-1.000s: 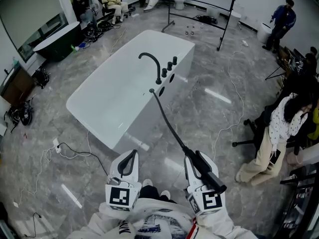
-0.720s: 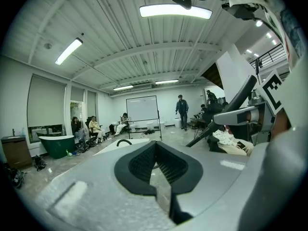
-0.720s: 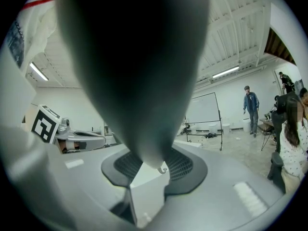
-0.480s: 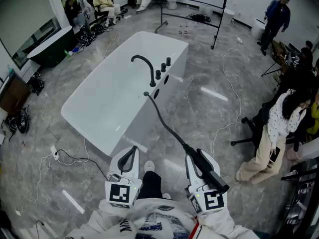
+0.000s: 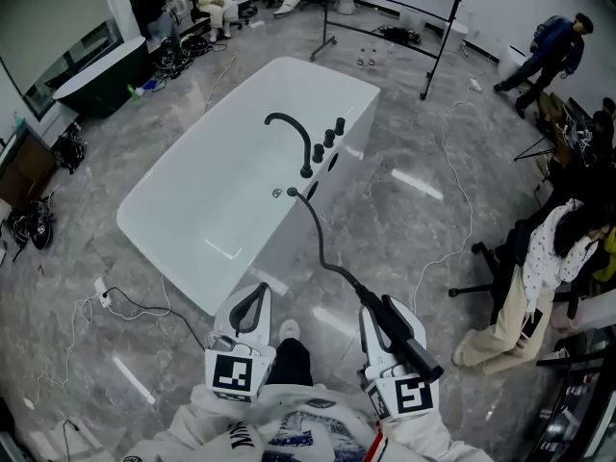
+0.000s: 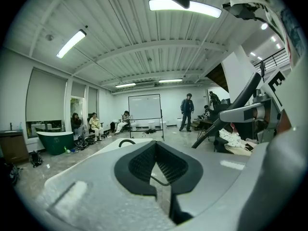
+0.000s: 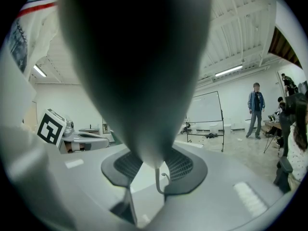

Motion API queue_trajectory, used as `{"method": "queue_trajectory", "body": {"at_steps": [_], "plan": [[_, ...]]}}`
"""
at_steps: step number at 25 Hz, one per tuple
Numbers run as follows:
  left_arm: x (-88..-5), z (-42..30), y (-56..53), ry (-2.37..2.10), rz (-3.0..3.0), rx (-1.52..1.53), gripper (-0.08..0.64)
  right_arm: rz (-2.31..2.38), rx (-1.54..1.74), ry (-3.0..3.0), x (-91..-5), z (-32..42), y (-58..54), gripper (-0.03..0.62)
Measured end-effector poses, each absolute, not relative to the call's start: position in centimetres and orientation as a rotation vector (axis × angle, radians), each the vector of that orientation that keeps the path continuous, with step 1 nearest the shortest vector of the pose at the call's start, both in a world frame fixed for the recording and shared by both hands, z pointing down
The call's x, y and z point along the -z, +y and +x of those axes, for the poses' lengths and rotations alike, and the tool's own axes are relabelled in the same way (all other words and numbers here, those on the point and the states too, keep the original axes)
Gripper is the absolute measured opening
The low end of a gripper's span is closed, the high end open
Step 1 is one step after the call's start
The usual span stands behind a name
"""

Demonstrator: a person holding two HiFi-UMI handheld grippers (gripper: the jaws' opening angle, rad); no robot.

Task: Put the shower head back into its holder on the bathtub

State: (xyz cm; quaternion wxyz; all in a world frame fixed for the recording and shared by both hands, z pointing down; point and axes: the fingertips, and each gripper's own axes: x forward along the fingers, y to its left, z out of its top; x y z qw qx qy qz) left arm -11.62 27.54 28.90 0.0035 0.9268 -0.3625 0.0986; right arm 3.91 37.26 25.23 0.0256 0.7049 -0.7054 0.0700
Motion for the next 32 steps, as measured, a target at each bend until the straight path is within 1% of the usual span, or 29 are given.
{"method": "queue_trajectory", "body": {"at_steps": [6, 11, 14, 24, 32], "plan": [[-29.0, -11.1, 23.8, -1.120, 2.904, -0.310, -0.008, 2.191, -0.193, -2.218, -22.8, 3.9, 33.5, 0.138], [-28.5, -10.5, 21.1, -1.116, 2.909, -0.305, -0.008, 2.193, -0.070, -2.302, -17.9, 3.2, 31.4, 0.138], [-28.0, -10.4, 19.9, -1.126, 2.908, -0.286, -0.008, 2.180, -0.014, -2.345, -16.3, 2.5, 30.1, 0.138], [-27.1, -10.3, 15.1, -1.107, 2.922, -0.257, -0.008, 2.168, 0.001, -2.354, -15.4, 1.9, 24.4, 0.138], [-25.8, -10.7, 10.8, -1.066, 2.961, -0.211, -0.008, 2.148, 0.013, -2.355, -15.4, -0.3, 19.0, 0.138]]}}
